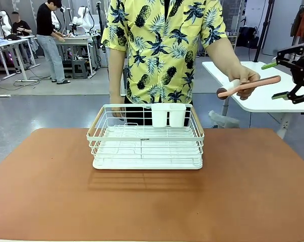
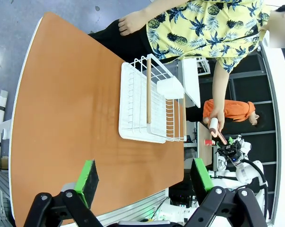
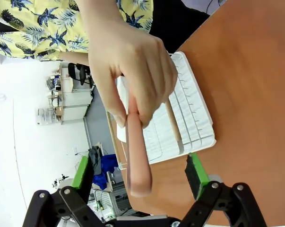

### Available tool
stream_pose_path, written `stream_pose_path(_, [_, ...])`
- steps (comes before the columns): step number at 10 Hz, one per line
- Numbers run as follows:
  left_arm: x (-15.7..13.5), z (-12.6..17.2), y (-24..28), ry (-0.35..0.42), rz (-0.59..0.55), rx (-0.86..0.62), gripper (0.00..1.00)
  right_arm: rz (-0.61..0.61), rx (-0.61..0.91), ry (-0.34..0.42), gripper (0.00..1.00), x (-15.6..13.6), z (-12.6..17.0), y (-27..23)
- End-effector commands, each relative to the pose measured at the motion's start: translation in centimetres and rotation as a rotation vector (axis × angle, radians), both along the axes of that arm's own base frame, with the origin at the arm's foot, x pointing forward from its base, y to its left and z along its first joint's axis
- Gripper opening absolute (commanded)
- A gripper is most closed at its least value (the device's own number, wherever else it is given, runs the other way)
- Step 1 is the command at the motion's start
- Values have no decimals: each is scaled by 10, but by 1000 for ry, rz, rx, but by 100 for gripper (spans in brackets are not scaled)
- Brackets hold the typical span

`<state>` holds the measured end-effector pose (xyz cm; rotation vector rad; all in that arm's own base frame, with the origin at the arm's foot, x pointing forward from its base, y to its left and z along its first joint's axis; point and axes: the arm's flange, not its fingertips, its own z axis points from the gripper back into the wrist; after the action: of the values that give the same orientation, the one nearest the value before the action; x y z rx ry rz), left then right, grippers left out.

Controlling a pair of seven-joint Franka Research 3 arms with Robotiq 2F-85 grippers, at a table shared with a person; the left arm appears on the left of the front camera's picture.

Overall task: Clean the table.
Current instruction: Pick up the Lint Roller when the human hands it over.

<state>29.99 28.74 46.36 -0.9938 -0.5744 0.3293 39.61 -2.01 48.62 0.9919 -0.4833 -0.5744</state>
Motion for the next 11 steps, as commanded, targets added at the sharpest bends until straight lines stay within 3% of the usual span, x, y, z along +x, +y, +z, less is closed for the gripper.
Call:
stream_pose_path(1, [-2,0,1,-7,-2,-4,100,-18,6,-24,100,14,-11,6])
stream_pose_path(3, [-2,0,1,-7,-2,-4,100,-25,16,-25,100,19,-13,5])
stream_pose_path(11, [-2,0,1,-7,-2,-4,100,-24,27,-22,23,29,-21,1])
